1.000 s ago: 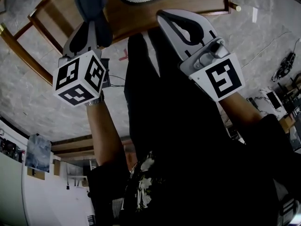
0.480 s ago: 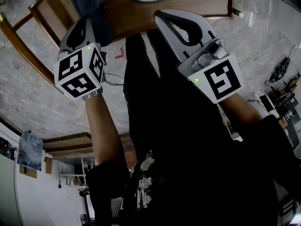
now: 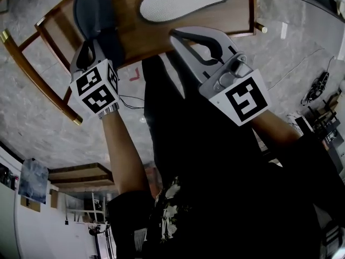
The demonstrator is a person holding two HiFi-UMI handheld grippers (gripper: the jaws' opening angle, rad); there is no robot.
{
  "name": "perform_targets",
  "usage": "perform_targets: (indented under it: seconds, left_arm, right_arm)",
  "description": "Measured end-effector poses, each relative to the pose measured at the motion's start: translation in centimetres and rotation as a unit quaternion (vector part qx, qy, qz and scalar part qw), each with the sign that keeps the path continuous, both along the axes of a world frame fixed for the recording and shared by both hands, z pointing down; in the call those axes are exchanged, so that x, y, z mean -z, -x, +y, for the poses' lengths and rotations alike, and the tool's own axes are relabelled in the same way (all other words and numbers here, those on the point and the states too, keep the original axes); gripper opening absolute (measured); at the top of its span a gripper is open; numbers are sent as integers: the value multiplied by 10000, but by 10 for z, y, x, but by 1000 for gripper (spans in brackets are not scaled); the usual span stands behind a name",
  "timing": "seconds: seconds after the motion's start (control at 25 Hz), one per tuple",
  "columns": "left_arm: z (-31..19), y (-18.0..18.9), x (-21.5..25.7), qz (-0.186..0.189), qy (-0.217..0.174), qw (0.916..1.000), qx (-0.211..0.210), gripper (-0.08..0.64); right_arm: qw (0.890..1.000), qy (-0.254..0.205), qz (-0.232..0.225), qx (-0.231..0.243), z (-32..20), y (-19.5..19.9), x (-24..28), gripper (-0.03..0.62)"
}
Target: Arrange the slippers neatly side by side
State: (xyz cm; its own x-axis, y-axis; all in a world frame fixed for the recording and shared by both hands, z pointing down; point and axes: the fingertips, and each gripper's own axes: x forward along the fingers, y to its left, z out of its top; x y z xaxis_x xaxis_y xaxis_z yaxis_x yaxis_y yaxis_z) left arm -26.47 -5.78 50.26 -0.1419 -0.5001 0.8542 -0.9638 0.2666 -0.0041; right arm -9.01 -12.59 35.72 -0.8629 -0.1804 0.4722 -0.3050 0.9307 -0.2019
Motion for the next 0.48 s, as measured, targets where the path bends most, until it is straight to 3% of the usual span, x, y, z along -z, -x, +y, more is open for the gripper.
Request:
perform_targets:
  seconds: [0.48]
  left_arm:
    - [-15, -22, -10, -246, -22, 9986, 458, 57]
  right_arm:
    - [9983, -145, -58, 566, -29, -2, 7, -6]
